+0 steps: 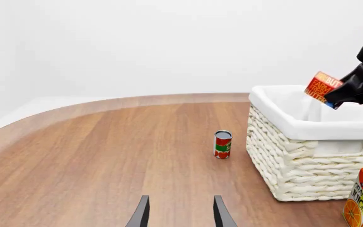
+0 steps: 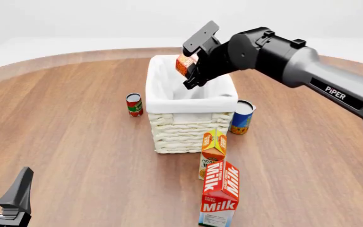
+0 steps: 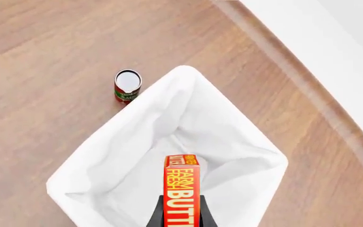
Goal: Pick up the butter and put it in the basket.
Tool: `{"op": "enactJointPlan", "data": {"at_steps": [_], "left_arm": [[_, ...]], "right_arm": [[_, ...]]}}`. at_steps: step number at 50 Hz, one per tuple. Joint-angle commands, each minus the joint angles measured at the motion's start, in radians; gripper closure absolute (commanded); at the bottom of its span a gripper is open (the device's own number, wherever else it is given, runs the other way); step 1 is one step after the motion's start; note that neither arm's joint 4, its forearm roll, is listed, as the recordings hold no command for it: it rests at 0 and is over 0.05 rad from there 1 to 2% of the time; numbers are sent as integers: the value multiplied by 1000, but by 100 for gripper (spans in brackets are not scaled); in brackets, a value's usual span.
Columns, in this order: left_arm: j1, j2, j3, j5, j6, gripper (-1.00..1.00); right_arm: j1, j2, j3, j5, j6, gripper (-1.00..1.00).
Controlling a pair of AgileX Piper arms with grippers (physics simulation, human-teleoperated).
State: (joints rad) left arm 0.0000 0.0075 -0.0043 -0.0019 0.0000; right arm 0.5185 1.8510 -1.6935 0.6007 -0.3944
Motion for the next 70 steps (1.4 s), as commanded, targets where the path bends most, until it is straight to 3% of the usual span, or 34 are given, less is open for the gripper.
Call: {"op": "enactJointPlan", "data": {"at_steps": [1, 20, 50, 51, 70], "left_arm": [[0, 0, 0, 0, 0, -100], [0, 0, 0, 0, 0, -100], [0, 0, 0, 0, 0, -100], [0, 0, 0, 0, 0, -100], [0, 0, 0, 0, 0, -100]], "right_arm": [[-6, 13, -41, 4, 3, 100], [-1, 41, -65, 12, -1, 100], [-15, 110, -130, 35, -50, 100], [-10, 105, -120, 33, -47, -100], [-21, 108, -143, 35, -59, -100]]}}
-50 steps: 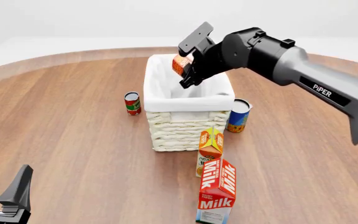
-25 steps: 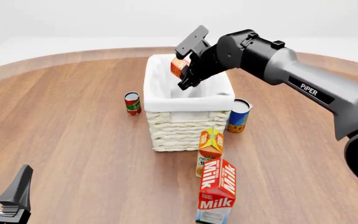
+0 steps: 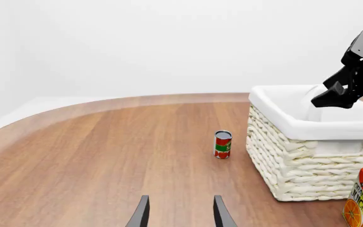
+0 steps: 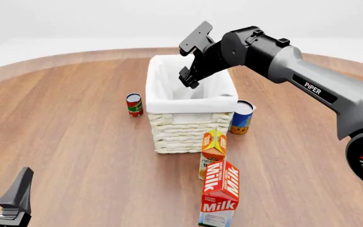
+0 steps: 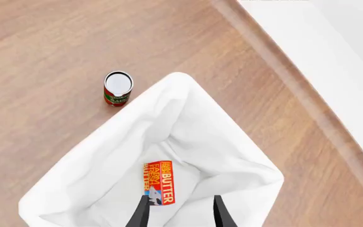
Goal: Pick up the butter and put it in the basket.
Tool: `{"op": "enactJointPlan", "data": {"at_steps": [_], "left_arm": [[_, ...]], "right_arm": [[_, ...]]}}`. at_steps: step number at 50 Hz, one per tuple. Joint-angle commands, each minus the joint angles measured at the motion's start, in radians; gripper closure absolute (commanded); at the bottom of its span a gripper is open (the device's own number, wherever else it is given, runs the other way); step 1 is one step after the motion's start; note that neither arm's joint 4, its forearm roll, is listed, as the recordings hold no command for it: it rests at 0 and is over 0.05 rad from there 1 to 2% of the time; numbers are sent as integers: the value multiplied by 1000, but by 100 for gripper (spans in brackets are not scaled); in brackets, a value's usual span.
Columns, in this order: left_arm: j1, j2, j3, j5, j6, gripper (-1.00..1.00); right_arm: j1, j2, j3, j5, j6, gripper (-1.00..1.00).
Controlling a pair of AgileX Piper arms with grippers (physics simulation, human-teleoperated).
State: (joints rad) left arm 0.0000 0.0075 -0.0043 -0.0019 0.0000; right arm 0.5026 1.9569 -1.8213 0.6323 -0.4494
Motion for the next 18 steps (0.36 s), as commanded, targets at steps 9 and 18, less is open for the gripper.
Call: {"op": "enactJointPlan", "data": {"at_steps": [9, 18], "left_arm": [[0, 0, 0, 0, 0, -100], [0, 0, 0, 0, 0, -100]], "right_arm": [[0, -5, -3, -2, 1, -100], [52, -191, 153, -157, 107, -100]]}}
